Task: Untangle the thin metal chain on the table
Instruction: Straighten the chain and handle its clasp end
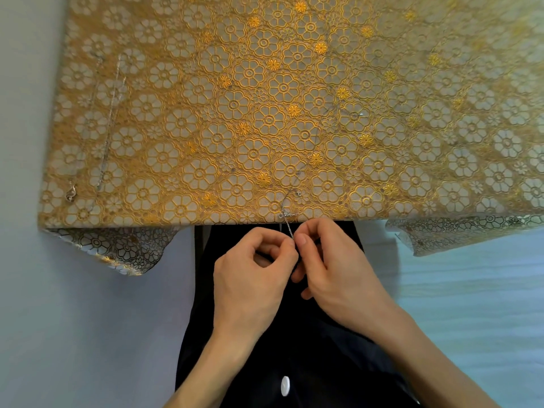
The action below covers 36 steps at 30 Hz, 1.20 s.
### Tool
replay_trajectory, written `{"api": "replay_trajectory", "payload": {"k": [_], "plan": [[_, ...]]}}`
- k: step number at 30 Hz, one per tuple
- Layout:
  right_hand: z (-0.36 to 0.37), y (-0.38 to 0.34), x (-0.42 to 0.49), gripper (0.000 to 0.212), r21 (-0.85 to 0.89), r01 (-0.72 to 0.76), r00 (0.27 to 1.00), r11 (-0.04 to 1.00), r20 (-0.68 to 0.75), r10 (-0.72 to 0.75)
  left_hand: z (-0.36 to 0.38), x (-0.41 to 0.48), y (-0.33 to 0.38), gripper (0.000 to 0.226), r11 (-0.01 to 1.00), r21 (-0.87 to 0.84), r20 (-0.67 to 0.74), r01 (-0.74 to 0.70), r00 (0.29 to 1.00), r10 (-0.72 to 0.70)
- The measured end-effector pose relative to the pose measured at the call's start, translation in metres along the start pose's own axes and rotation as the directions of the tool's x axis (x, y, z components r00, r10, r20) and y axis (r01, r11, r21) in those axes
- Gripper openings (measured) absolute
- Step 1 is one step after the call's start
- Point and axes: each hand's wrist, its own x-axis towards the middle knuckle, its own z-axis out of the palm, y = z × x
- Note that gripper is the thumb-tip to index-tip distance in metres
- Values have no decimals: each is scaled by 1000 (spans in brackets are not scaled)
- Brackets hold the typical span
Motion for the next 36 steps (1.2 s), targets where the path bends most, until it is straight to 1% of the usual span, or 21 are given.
{"api": "replay_trajectory", "payload": {"k": [2,5,10,12,15,17,19,22,31,34,36], "plan": [[4,-1,-1,10,46,-17,1000,999,-20,18,3,-2,2,10,999,-39,-38,-8,999,6],[7,-6,-2,12,176,-74,997,982,-24,79,8,-3,4,7,993,-118,-84,3,996,-13],[5,-9,-1,15,305,-176,983,936,5,183,14,0,2,8,965,-249,-48,88,994,-103],[3,-11,1,14,373,-206,976,905,13,217,16,3,2,10,954,-275,-27,117,991,-129],[1,-14,3,10,450,-210,970,868,-12,241,15,5,3,9,949,-288,-18,127,990,-138],[-1,-14,2,8,460,-208,969,863,-23,246,13,6,3,8,951,-282,-8,127,991,-135],[-3,-13,0,11,453,-212,971,866,0,237,10,5,2,7,961,-249,14,125,992,-126],[-7,-11,-2,11,488,-210,973,847,19,231,6,3,-1,8,970,-204,46,128,992,-121],[-13,-8,-3,10,541,-183,980,821,32,197,0,2,0,7,981,-168,48,93,995,-86],[-15,-8,-3,9,530,-183,981,828,42,190,-2,1,1,7,986,-151,64,74,996,-65],[-18,-7,-2,8,488,-181,983,854,54,178,-4,0,0,6,992,-116,80,56,996,-47]]}}
